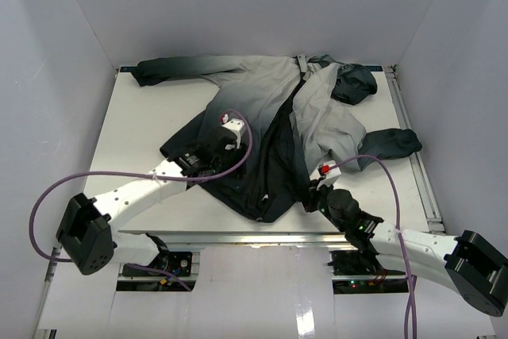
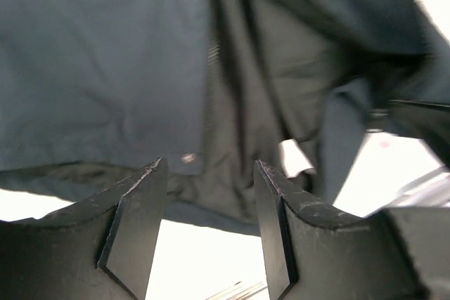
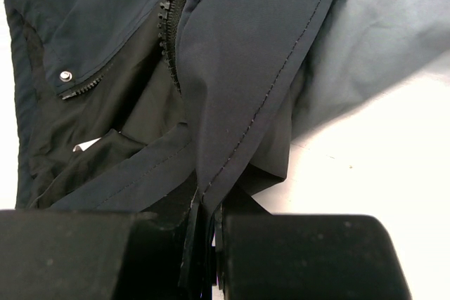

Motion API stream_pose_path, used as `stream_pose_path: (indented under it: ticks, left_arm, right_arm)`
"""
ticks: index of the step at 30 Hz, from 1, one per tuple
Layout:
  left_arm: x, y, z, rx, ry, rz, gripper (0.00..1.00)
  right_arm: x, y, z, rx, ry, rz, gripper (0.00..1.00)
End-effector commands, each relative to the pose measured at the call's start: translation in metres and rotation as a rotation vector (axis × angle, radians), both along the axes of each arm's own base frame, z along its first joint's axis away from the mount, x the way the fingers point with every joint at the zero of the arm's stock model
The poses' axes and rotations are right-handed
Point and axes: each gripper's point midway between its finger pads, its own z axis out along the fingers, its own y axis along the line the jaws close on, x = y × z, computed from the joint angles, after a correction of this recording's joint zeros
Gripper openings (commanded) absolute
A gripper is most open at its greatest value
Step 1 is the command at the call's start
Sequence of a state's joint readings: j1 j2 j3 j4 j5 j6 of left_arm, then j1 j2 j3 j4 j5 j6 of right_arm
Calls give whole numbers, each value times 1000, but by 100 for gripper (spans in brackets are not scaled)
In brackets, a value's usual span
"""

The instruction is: Zip up the jacket

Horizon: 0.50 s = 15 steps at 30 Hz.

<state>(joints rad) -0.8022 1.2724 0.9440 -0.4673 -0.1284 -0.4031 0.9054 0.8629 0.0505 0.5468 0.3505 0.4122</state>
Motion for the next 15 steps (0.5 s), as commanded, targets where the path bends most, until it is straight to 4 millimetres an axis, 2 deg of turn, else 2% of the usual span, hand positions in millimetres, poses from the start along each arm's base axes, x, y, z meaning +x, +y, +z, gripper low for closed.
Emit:
stream_pose_path:
  ticks: [1,4,7,15]
  left_arm:
    - [-4,19,-36,150,147,-43,62]
    - [-4,24,-56,222,206,-50,62]
    - [-2,24,-68,267,239,-71,62]
    - [20,26,-81,300,298,-85,61]
  right_arm:
    - [-7,1,-4,17,-2,28,8]
    - [-7,0,-2,26,-10,31,8]
    - [-8,2,3,42,-20,40,8]
    - [-8,3,6,53,-28,44,8]
